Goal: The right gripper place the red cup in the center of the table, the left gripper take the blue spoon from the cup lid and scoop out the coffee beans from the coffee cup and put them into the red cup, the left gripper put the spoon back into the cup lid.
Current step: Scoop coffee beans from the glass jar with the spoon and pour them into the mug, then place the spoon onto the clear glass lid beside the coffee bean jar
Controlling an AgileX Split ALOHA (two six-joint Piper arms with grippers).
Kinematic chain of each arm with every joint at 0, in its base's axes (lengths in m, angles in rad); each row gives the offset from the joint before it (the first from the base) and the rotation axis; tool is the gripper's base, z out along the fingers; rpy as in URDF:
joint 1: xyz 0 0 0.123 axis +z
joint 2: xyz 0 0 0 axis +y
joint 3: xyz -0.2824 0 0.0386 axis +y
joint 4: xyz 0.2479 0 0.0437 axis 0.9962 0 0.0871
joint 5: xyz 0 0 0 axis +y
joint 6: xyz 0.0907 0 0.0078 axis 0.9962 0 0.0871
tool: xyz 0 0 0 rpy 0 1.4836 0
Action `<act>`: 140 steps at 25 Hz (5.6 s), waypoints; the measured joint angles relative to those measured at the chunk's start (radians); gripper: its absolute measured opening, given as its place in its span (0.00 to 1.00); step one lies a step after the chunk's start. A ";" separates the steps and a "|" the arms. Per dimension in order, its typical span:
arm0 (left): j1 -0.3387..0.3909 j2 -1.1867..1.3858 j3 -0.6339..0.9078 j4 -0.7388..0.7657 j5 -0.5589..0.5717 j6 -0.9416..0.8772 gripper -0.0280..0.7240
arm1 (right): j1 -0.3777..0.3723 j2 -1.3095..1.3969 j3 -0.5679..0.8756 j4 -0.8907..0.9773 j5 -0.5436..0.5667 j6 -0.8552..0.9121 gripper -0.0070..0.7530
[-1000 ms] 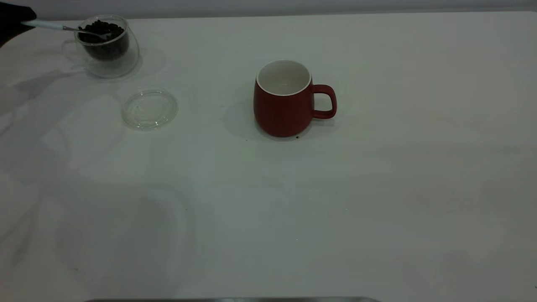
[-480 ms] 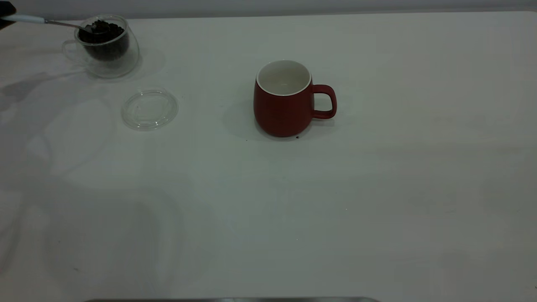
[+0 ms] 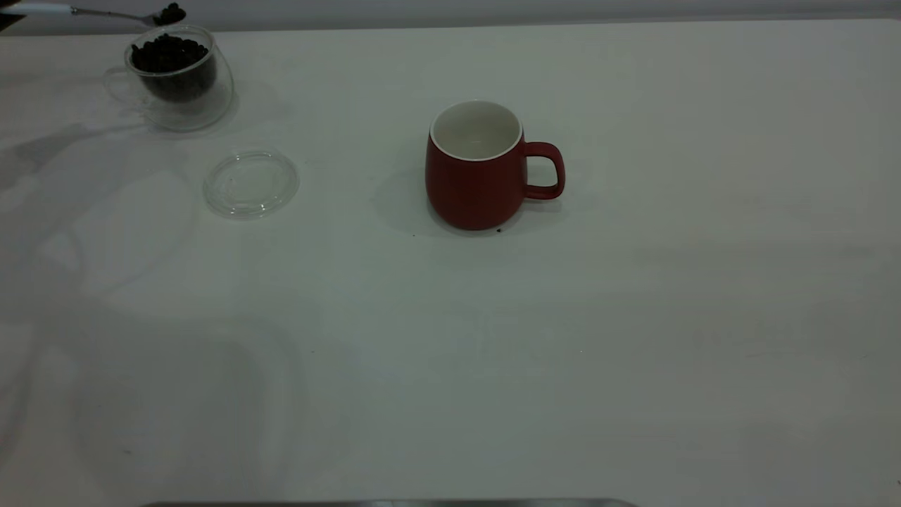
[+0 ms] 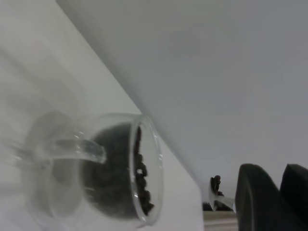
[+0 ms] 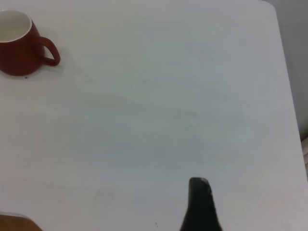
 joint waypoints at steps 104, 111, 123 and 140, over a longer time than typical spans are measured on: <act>-0.366 -0.285 0.354 0.005 0.030 0.383 0.20 | 0.000 0.000 0.000 0.000 0.000 0.000 0.78; -0.151 -0.307 0.541 -0.008 0.014 0.484 0.20 | 0.000 0.000 0.000 0.000 0.000 0.001 0.78; -0.065 -0.300 0.578 -0.016 -0.249 0.548 0.20 | 0.000 0.000 0.000 0.000 0.000 0.000 0.78; -0.065 -0.165 0.578 -0.029 -0.209 0.603 0.20 | 0.000 0.000 0.000 0.000 0.000 0.000 0.78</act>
